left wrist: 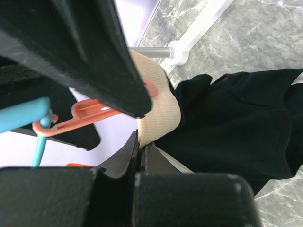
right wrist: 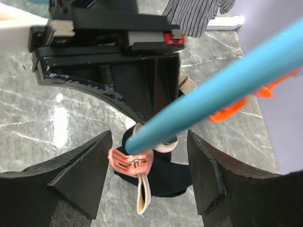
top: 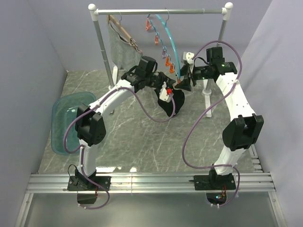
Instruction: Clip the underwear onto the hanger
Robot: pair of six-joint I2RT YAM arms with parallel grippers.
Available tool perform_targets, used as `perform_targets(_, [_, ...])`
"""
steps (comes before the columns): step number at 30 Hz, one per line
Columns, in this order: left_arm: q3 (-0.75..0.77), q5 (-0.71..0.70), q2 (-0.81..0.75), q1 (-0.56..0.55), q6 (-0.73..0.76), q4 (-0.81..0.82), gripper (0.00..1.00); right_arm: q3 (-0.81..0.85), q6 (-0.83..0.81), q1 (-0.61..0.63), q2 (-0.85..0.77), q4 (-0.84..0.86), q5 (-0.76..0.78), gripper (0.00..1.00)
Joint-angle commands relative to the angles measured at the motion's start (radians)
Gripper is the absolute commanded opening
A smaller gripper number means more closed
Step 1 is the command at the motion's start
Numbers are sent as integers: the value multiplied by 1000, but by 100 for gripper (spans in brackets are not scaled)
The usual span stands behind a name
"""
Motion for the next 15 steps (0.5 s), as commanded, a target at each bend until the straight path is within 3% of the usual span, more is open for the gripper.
perform_targets(1, [-11,29,-59,0,1,32,0,-3,78,0,-34,91,-4,72])
perform_targets(4, [-30,29,-66,-1,-22,50,3,-2,172,-15,-31,160,-6,72])
perform_targets(7, [-65,20,-83,-3,-69,98,12,-3,221,-29,-28,198,-6,71])
perform_targets(11, [-97,14,-102,-4,-129,136,32,-15,262,-39,-30,249,15,70])
perform_targets(15, [-125,8,-120,-4,-172,155,41,-23,279,-47,-30,272,31,69])
